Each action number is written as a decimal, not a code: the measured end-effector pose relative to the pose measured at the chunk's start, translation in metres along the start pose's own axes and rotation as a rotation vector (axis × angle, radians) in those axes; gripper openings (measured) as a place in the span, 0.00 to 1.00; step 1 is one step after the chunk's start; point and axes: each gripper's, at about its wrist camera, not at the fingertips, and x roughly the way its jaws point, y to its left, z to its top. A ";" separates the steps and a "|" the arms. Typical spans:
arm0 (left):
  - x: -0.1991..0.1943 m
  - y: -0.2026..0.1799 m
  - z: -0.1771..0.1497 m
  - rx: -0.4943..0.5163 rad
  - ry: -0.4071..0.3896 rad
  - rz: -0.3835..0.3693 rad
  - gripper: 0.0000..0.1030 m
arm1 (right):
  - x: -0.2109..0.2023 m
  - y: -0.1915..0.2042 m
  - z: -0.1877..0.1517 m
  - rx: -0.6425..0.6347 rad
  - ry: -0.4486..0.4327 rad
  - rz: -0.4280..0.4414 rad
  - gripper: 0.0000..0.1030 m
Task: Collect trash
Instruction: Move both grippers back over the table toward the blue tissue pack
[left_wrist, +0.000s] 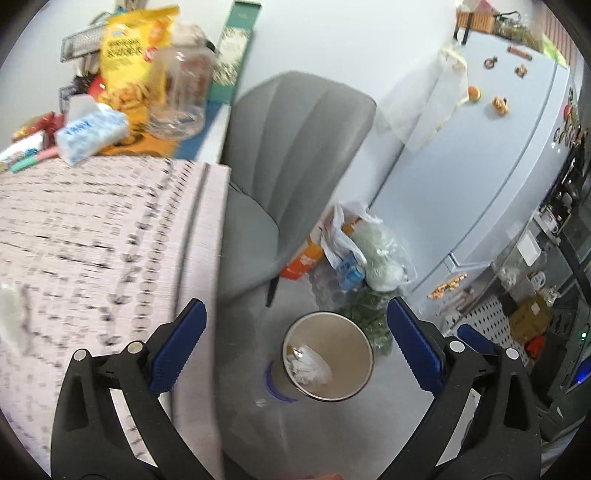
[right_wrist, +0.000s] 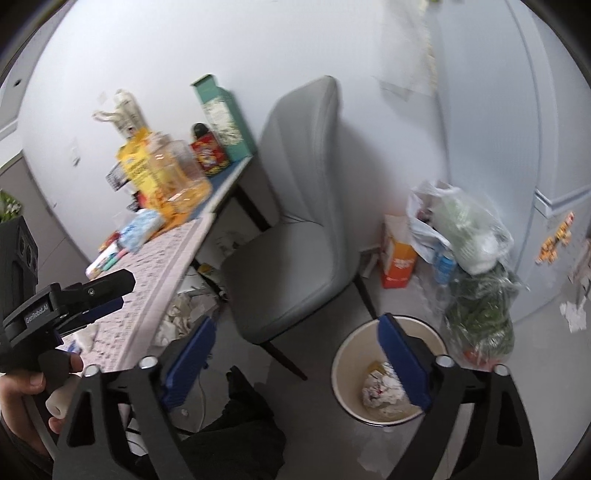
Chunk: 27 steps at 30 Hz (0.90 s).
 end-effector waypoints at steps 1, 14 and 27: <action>-0.006 0.004 -0.001 -0.001 -0.008 0.005 0.94 | -0.002 0.010 0.000 -0.014 -0.008 0.009 0.93; -0.085 0.078 -0.021 -0.097 -0.129 0.071 0.94 | -0.004 0.118 -0.009 -0.160 0.010 0.102 0.93; -0.142 0.153 -0.047 -0.240 -0.184 0.154 0.94 | 0.004 0.199 -0.026 -0.266 0.052 0.191 0.93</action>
